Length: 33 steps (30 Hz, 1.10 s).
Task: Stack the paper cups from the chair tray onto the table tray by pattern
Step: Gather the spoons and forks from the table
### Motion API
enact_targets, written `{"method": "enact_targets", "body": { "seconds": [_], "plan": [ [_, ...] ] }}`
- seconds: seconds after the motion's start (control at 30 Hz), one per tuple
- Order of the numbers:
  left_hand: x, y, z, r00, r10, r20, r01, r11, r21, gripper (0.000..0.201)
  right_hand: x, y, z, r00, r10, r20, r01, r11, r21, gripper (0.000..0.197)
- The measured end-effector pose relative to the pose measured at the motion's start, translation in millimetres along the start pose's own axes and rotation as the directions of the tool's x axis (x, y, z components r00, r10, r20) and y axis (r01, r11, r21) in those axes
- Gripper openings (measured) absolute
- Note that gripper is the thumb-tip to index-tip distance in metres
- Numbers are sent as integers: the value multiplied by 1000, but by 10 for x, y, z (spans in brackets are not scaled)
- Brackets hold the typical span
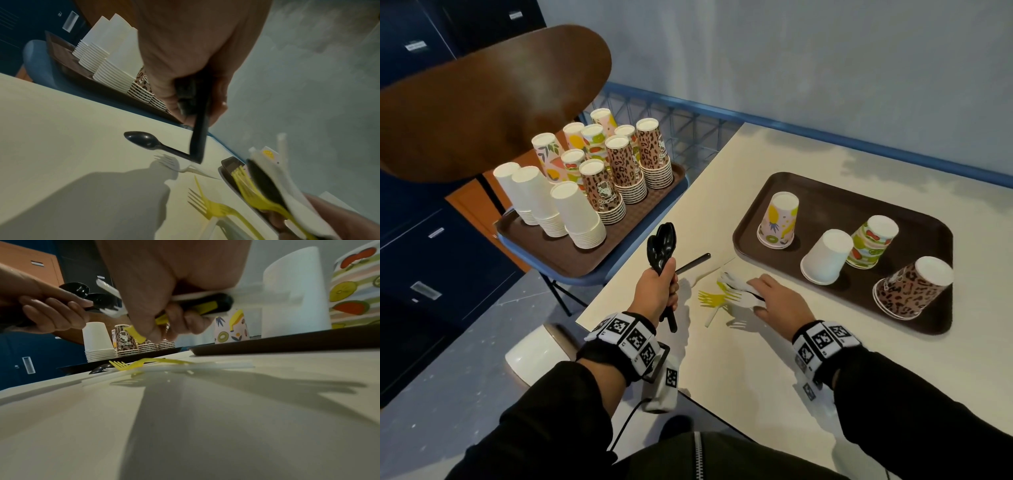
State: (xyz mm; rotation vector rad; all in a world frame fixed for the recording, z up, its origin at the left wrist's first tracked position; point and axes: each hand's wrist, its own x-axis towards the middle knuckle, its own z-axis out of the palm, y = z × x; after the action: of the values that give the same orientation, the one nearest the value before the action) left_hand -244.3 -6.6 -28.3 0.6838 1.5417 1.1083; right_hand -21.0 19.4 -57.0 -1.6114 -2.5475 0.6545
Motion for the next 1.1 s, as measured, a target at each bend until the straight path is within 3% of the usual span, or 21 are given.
{"method": "enact_targets", "body": {
  "seconds": [0.17,0.33,0.57,0.77,0.9,1.1],
  "plan": [
    [100,10,-106,1000,12,0,-12,1000,21,44,153,-22,157,998,-3,64,6,999,-41,42],
    [230,97,-296,1000,21,-11,-21,1000,16,45,238,-122,149,983,6,184,33,979,-203,31],
    [461,211,-484,999,19,28,-19,1000,3,45,236,-146,102,957,61,285,54,924,-378,36],
    [625,295,-584,991,27,132,-30,999,24,44,311,-286,24,985,-5,174,64,939,-337,43],
    [713,283,-681,991,26,128,-34,997,66,44,394,-418,36,997,-23,68,29,997,-74,42],
    [629,174,-706,993,3,115,-7,1000,27,44,652,-617,96,990,-63,128,72,995,-65,64]
  ]
}}
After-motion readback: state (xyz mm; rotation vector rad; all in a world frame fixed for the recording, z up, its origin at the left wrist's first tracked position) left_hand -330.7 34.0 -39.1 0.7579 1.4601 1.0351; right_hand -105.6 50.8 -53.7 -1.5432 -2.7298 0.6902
